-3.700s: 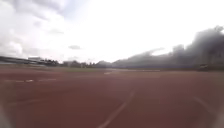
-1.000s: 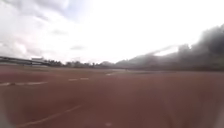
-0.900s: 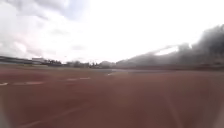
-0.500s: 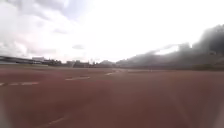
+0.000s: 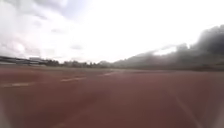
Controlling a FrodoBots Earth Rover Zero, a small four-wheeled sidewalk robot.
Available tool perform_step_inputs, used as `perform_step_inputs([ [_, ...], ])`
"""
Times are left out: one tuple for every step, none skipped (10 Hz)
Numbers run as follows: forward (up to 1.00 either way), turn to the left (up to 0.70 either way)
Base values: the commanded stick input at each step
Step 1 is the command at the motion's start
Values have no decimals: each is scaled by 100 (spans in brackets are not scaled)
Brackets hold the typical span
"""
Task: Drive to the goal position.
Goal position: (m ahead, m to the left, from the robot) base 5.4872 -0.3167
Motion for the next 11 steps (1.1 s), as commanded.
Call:
perform_step_inputs([
  [70, -5],
  [70, 0],
  [70, 0],
  [70, 0],
  [70, 0],
  [70, 0],
  [70, 0],
  [70, 0],
  [70, 0],
  [70, 0],
  [70, 0],
])
